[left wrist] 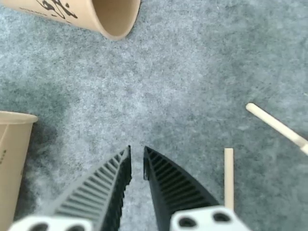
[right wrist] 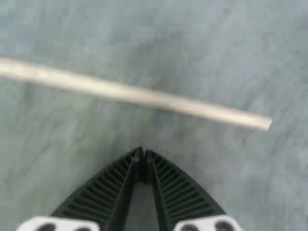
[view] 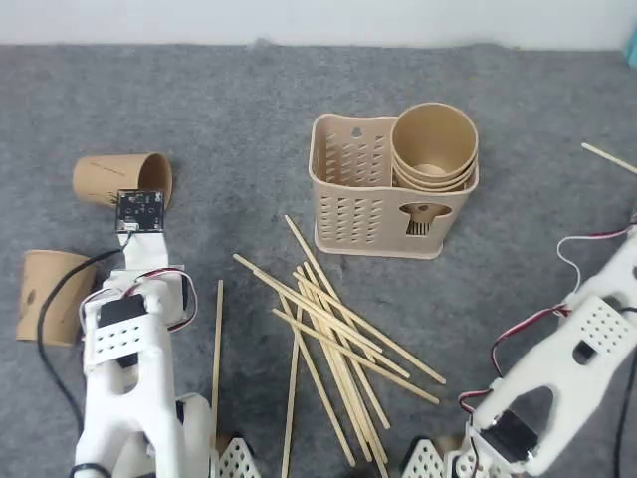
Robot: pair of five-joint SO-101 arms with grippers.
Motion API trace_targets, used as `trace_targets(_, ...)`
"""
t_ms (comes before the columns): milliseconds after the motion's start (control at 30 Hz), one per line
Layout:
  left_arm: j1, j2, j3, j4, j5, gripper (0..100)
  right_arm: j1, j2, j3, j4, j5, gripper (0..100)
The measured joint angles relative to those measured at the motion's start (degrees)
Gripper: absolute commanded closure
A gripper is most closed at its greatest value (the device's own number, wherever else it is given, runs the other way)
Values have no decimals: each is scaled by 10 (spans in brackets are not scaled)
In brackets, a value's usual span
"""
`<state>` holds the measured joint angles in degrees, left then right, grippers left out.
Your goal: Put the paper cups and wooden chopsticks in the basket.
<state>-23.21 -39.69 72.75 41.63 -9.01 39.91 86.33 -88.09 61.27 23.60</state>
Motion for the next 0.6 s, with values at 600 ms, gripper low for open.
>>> trace_targets(600,0,0,0,0,0,960,4,-30,147,-336,-118,991)
